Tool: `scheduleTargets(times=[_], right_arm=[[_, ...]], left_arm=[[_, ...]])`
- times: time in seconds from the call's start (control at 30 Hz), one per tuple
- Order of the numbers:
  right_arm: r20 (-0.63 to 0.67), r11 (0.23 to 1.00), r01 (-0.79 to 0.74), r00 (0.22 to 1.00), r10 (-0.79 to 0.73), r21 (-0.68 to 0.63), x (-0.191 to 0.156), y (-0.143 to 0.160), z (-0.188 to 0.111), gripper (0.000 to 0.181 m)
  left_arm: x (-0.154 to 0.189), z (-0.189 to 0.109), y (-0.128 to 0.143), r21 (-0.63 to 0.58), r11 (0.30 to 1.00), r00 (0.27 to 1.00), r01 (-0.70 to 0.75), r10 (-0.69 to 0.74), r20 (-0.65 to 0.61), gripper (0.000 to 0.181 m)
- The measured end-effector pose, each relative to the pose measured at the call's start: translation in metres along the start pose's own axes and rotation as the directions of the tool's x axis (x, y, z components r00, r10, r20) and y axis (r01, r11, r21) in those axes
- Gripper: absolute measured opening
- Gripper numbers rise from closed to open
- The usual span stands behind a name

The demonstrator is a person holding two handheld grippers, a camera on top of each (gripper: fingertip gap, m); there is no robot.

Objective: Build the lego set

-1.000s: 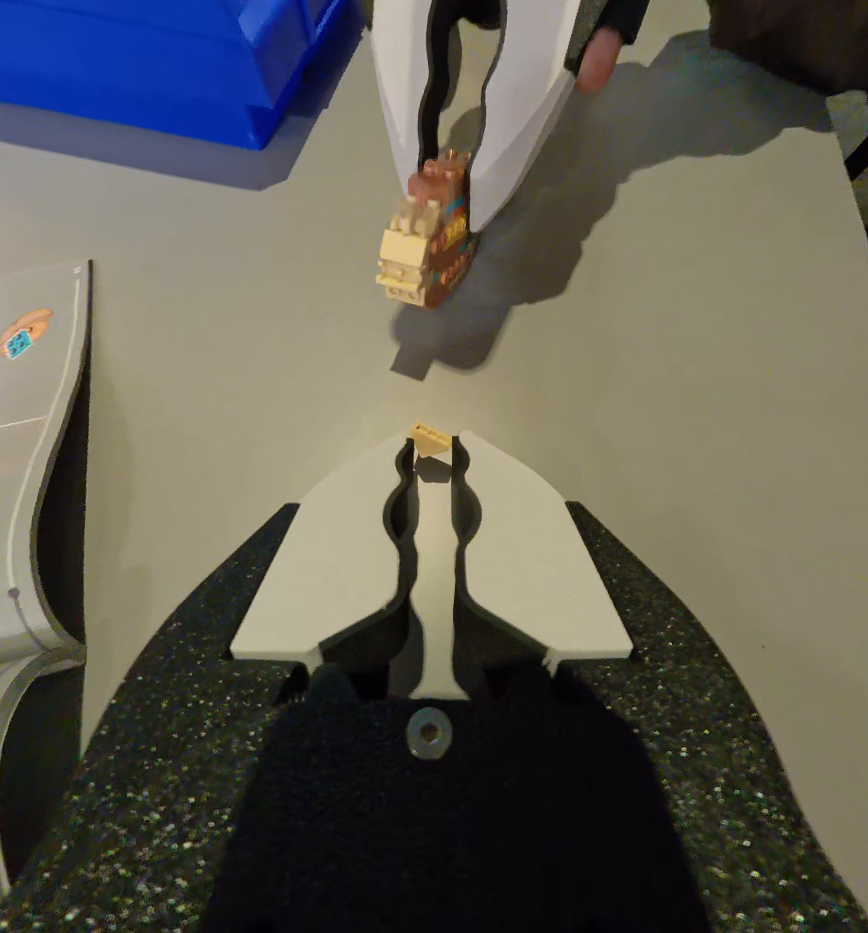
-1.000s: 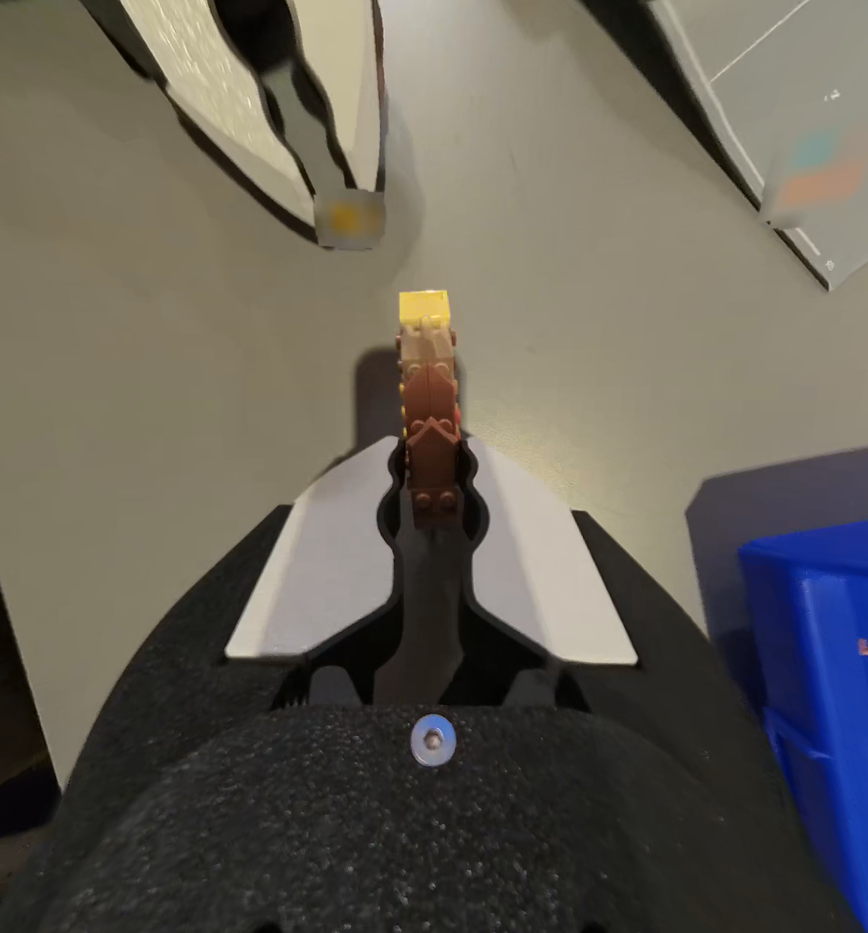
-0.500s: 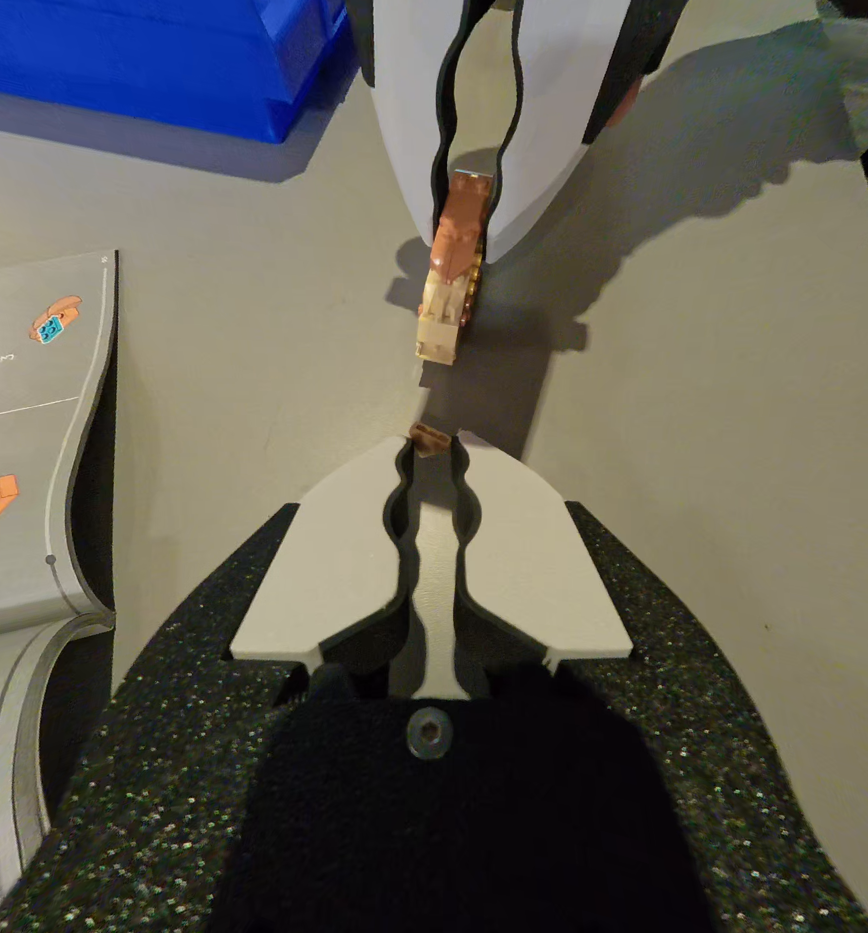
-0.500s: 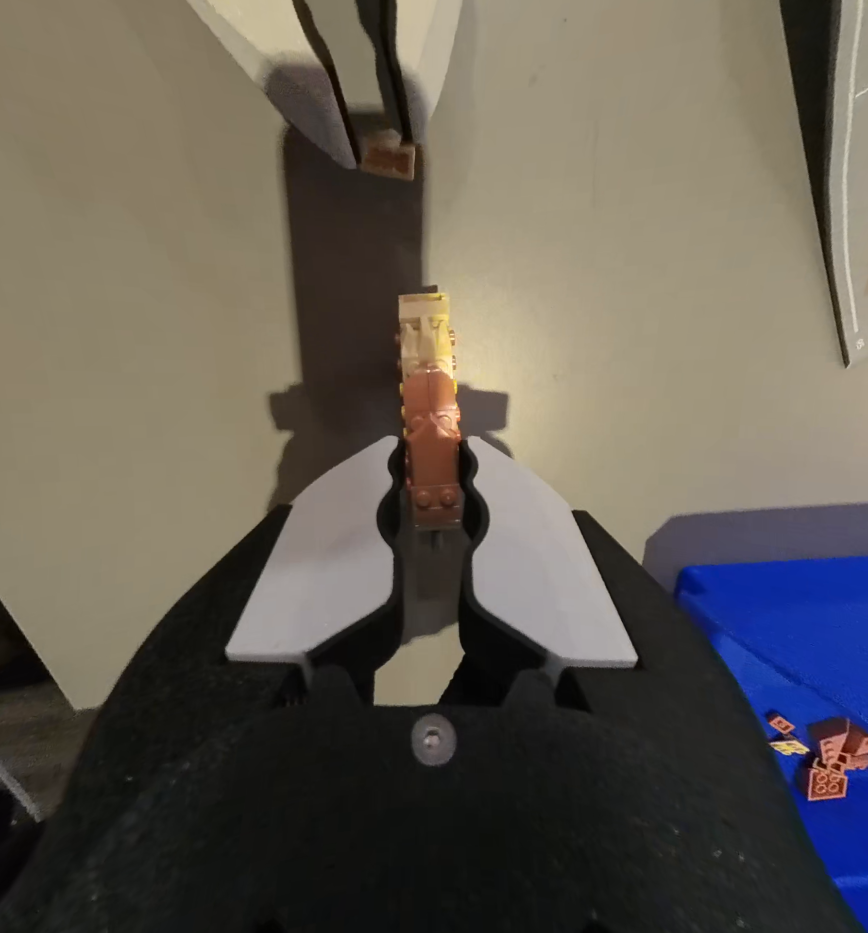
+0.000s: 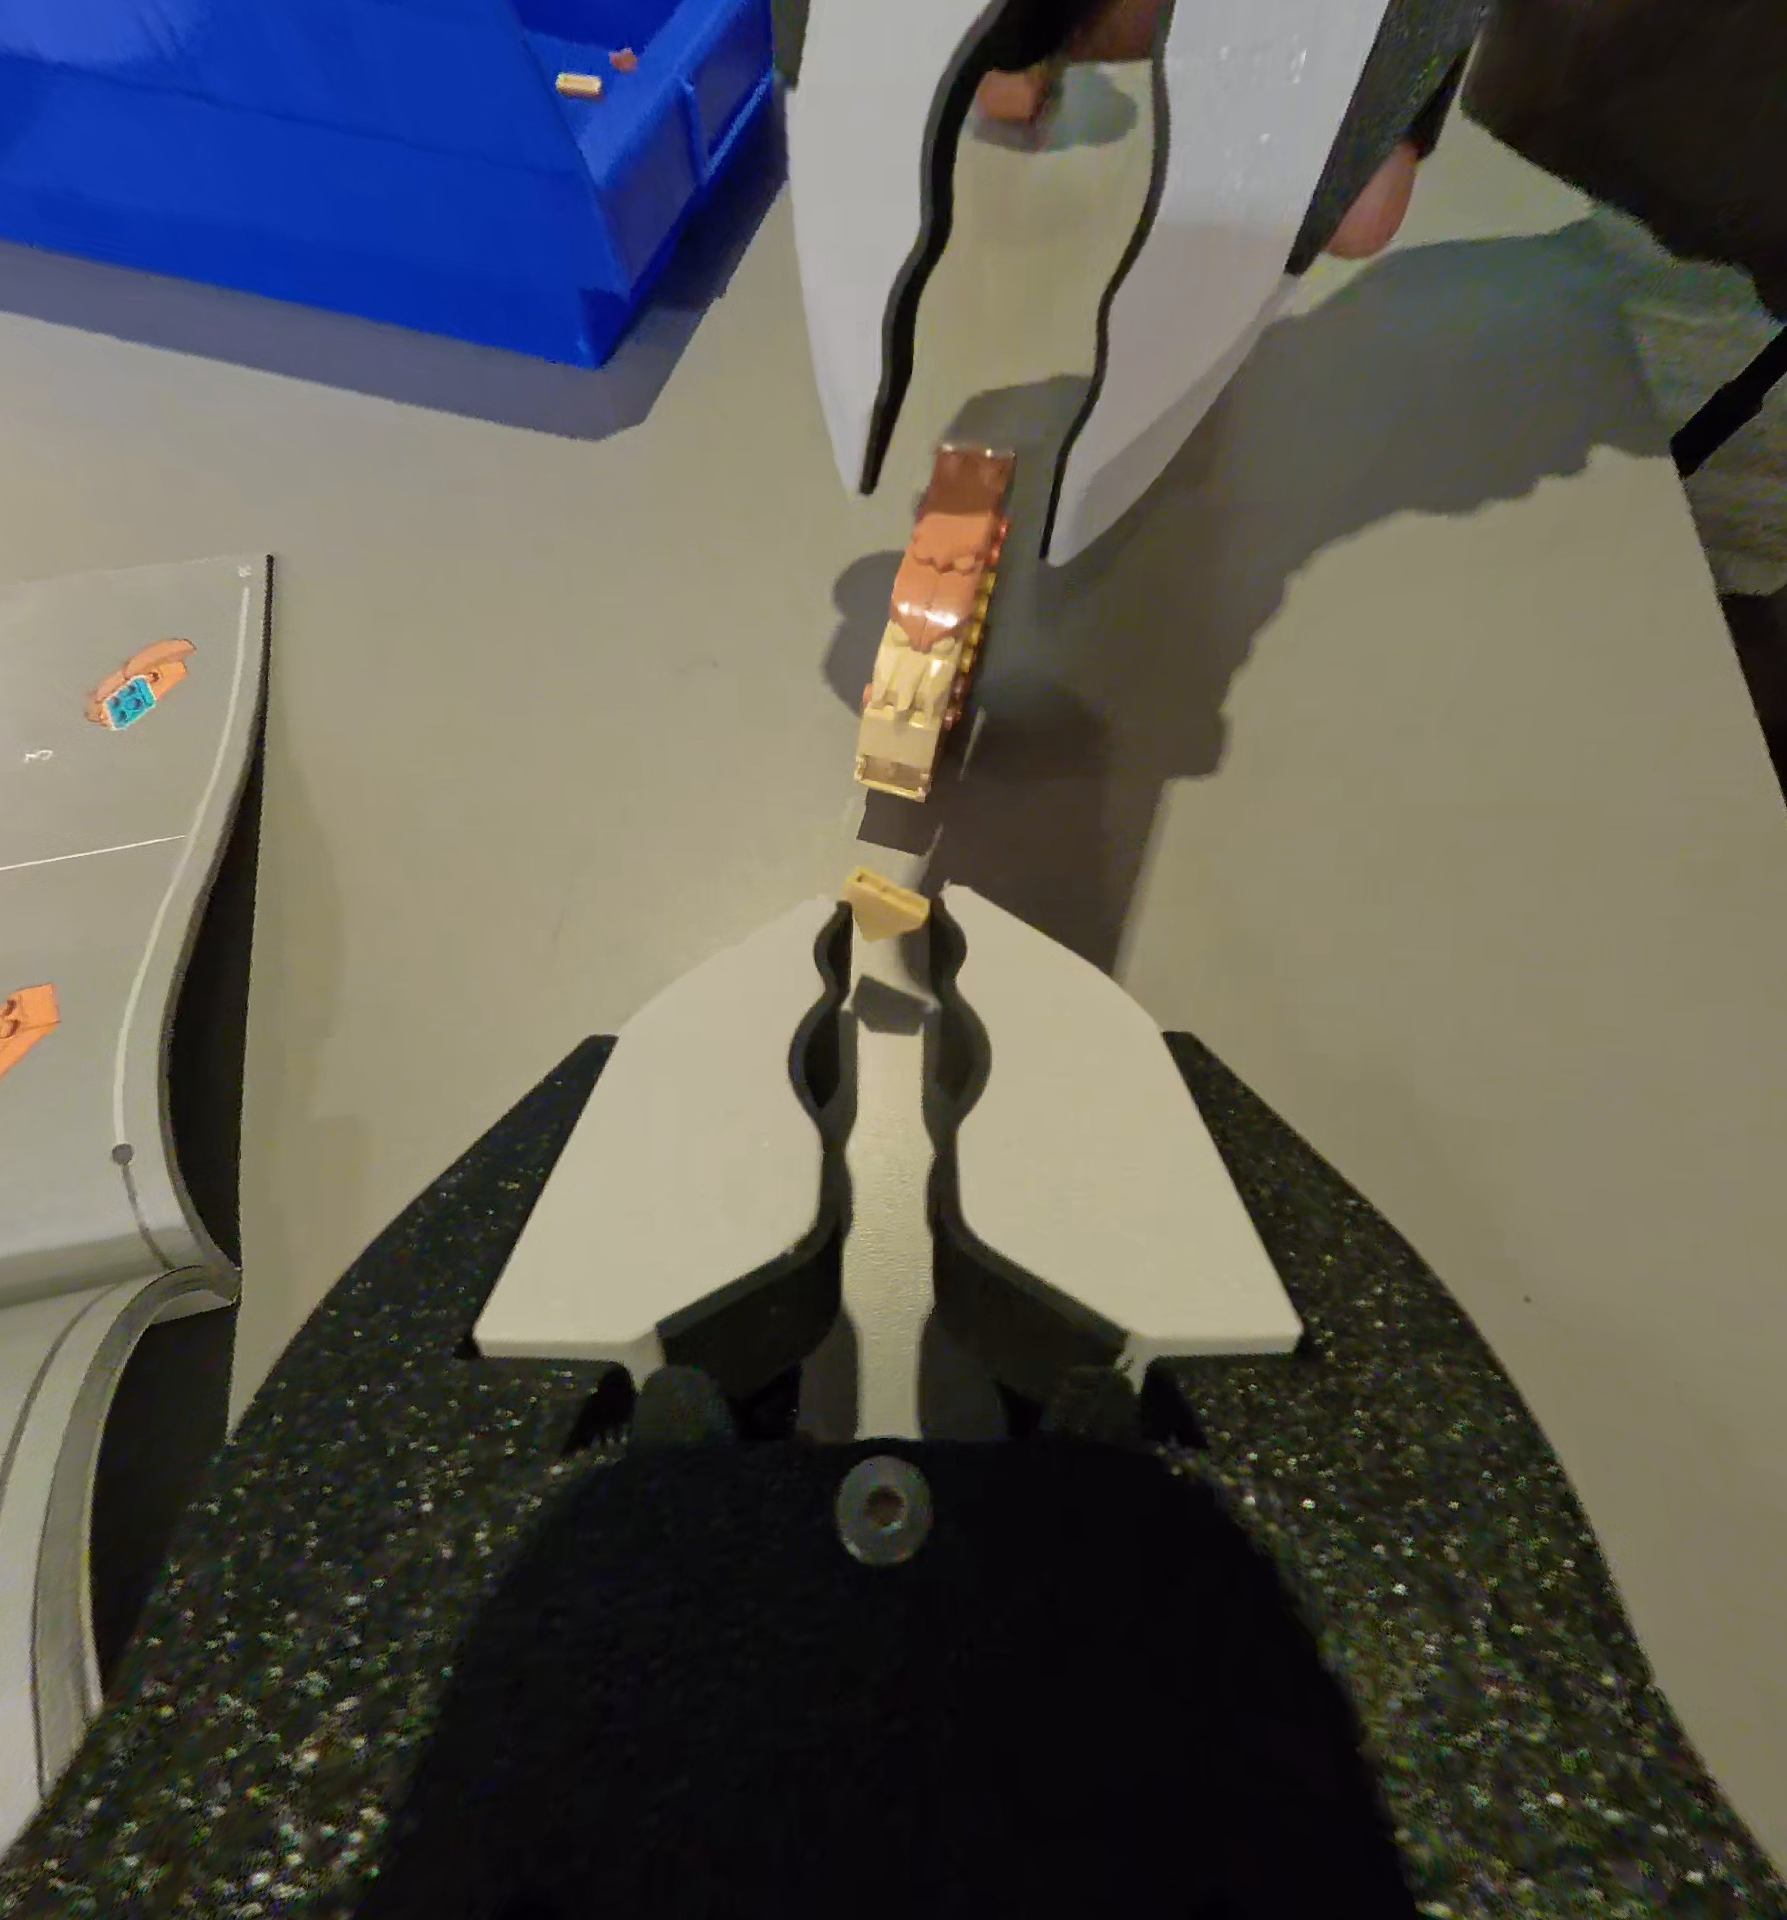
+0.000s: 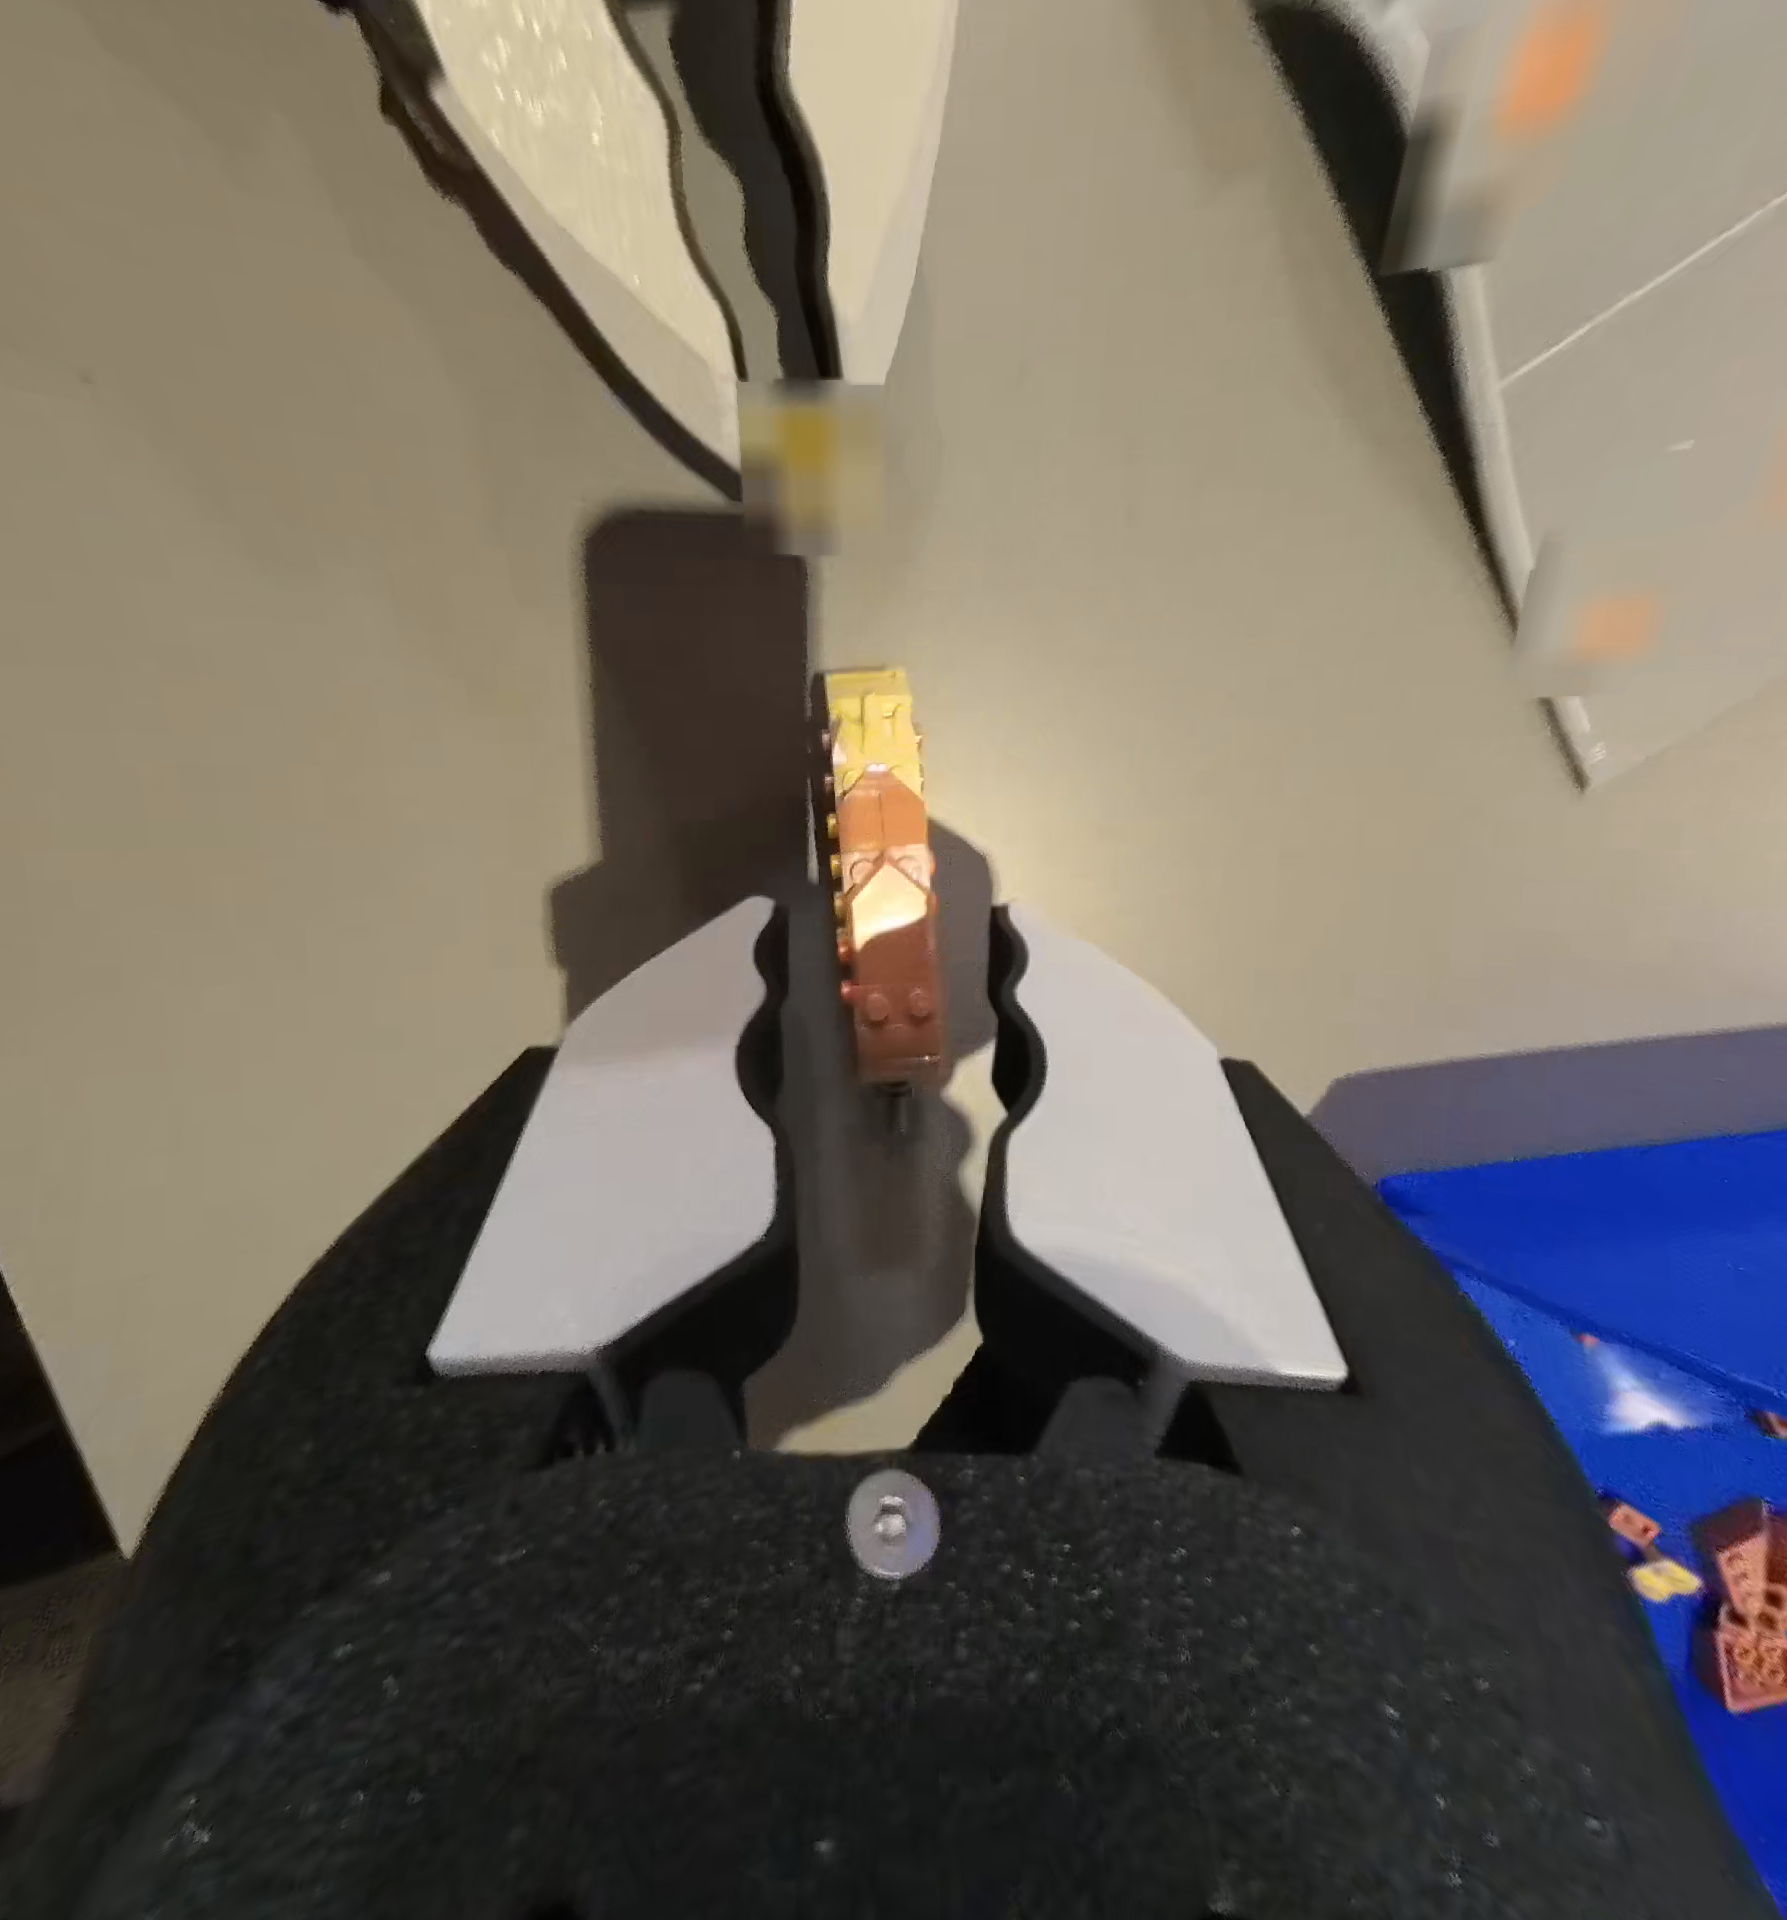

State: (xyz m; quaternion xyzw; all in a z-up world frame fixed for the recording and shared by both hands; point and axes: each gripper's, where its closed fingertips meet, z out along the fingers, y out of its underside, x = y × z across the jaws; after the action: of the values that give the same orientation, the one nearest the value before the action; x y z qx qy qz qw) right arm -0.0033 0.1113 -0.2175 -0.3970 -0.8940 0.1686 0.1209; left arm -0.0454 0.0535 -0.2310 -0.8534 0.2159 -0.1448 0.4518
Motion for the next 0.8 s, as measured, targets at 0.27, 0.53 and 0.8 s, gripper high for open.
scheduleTargets(times=[0.27,0.53,0.8], right_arm=[[0.045,0.926,-0.023,0.999,0.006,0.377,0.009,-0.058,-0.021,0.023],[0.221,0.861,-0.290,0.952,0.213,0.418,0.014,-0.085,-0.017,0.017],[0.424,0.780,-0.449,0.867,0.263,0.435,0.005,-0.095,-0.018,0.021]], left_arm=[[-0.007,-0.021,-0.023,0.145,0.989,1.000,0.023,-0.025,0.012,0.014],[-0.016,-0.034,-0.044,0.193,0.971,0.974,-0.142,0.103,0.203,0.014],[-0.021,-0.041,-0.054,0.173,0.948,0.917,-0.269,0.197,0.347,0.014]])
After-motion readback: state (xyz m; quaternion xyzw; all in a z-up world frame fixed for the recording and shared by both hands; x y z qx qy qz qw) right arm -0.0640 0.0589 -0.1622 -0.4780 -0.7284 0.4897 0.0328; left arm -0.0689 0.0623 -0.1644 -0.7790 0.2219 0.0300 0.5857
